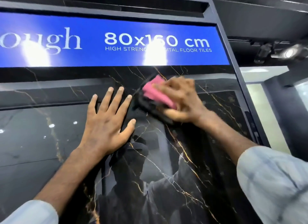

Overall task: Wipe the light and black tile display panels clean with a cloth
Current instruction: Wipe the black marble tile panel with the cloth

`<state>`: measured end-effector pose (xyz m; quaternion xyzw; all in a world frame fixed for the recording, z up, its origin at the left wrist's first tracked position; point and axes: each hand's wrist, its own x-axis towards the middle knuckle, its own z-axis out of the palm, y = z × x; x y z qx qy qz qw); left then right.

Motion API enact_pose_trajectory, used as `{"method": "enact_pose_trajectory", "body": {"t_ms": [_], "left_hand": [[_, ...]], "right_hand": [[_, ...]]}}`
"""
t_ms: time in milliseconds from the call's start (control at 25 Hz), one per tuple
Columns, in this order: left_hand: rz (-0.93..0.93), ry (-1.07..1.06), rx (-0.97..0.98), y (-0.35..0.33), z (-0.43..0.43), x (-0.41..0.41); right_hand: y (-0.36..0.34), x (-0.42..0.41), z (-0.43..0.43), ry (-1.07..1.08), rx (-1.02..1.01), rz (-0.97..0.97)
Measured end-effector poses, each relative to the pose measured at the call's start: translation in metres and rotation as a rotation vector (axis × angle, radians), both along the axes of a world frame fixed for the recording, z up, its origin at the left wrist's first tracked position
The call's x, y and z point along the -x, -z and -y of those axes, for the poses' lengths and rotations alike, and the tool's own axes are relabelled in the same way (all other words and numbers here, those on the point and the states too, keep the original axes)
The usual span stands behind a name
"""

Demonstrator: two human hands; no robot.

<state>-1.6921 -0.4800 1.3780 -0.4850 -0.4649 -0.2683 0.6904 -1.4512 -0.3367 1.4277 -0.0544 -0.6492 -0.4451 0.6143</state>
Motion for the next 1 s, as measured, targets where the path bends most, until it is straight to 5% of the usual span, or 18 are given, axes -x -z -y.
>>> {"method": "enact_pose_trajectory", "body": {"t_ms": [120,200,440,720,1000], "left_hand": [[-0.005,-0.008,0.001,0.003,0.001,0.002],[-0.012,-0.015,0.009,0.006,0.001,0.001],[0.040,0.128,0.088,0.010,0.029,0.007],[0.085,-0.027,0.072,0.052,0.073,0.067],[0.030,-0.063,0.035,0.063,0.065,0.077]], "right_hand": [[-0.035,-0.032,-0.017,-0.118,0.425,-0.515],[-0.046,-0.022,-0.007,-0.058,0.558,-0.641],[-0.039,0.047,0.040,0.103,0.009,0.065],[-0.065,0.013,0.025,0.053,0.526,-0.550],[-0.027,0.079,0.060,0.125,-0.030,0.090]]}}
